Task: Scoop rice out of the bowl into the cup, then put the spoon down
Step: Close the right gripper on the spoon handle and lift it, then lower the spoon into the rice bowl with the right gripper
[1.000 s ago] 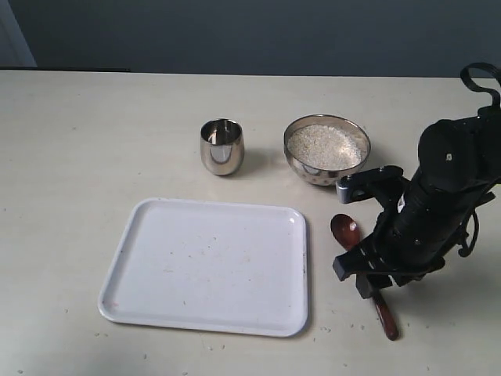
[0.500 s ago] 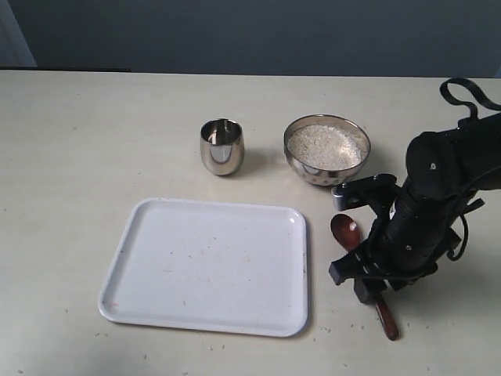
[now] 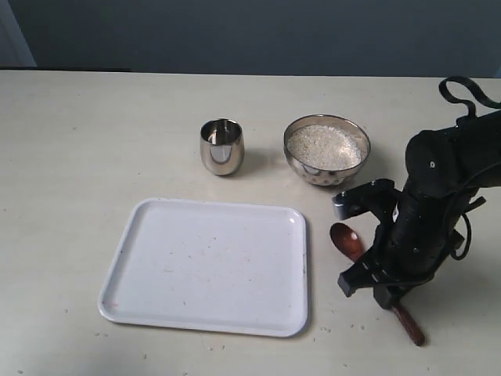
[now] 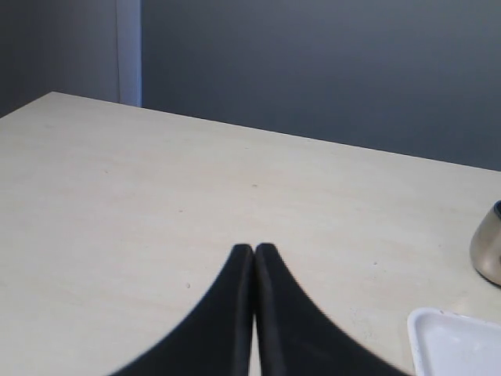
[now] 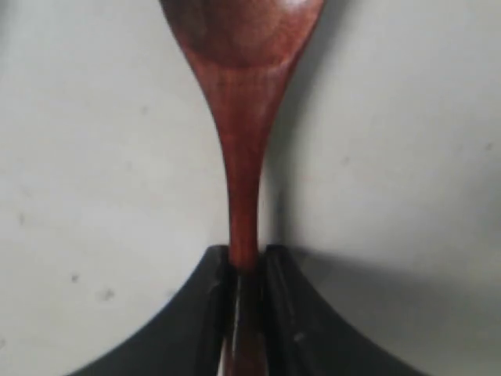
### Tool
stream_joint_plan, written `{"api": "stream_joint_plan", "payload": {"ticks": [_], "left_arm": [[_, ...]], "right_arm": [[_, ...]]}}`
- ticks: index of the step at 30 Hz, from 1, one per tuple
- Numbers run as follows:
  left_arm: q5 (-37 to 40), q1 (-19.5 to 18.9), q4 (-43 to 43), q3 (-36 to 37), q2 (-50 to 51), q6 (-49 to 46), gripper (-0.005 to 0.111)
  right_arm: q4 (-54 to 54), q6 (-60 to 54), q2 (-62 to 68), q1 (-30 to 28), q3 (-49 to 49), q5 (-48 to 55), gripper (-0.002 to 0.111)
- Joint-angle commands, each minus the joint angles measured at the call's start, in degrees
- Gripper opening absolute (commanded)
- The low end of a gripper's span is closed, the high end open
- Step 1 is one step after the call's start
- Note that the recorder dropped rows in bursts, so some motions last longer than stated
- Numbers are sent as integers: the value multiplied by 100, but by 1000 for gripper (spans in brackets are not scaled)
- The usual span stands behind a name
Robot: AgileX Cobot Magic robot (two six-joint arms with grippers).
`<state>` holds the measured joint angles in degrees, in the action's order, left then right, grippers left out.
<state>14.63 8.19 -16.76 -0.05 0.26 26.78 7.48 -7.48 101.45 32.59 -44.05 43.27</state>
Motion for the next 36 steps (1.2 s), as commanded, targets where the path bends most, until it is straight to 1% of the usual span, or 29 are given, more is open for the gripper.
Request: {"api": "stream_joint_plan", "payload": {"ticks": [1, 4, 6, 10, 14, 16, 19, 24, 29, 33, 36], "left_arm": [[-46, -10, -3, 5, -26, 0, 1], [-46, -10, -3, 5, -26, 0, 1], [-46, -10, -3, 5, -26, 0, 1], [-46, -10, -3, 5, -26, 0, 1], [-46, -10, -3, 5, -26, 0, 1], [-46, -10, -3, 5, -26, 0, 1], [-46, -10, -3, 5, -26, 0, 1], [-46, -10, -3, 5, -26, 0, 1], [-46, -10, -3, 5, -26, 0, 1], [-46, -10, -3, 5, -26, 0, 1], [-46, -10, -3, 5, -26, 0, 1]], "right_arm": [[80, -503, -425, 22, -317, 1097, -1], [39, -799, -719, 22, -734, 1827, -1], [-70, -854, -868, 22, -1062, 2123, -1], [-717, -872, -1029, 22, -1857, 2644, -1], [-1674, -872, -983, 22, -2459, 2669, -1], [-2256, -872, -850, 22, -2778, 2664, -1], [-2817, -890, -552, 22, -3164, 2669, -1], [-3541, -923, 101, 110, -3438, 2633, -1], [-4682, -671, 708, 487, -3453, 2539, -1], [-5131, -494, 1055, 814, -3453, 2431, -1], [-5716, -90, 1310, 1042, -3453, 2477, -1]]}}
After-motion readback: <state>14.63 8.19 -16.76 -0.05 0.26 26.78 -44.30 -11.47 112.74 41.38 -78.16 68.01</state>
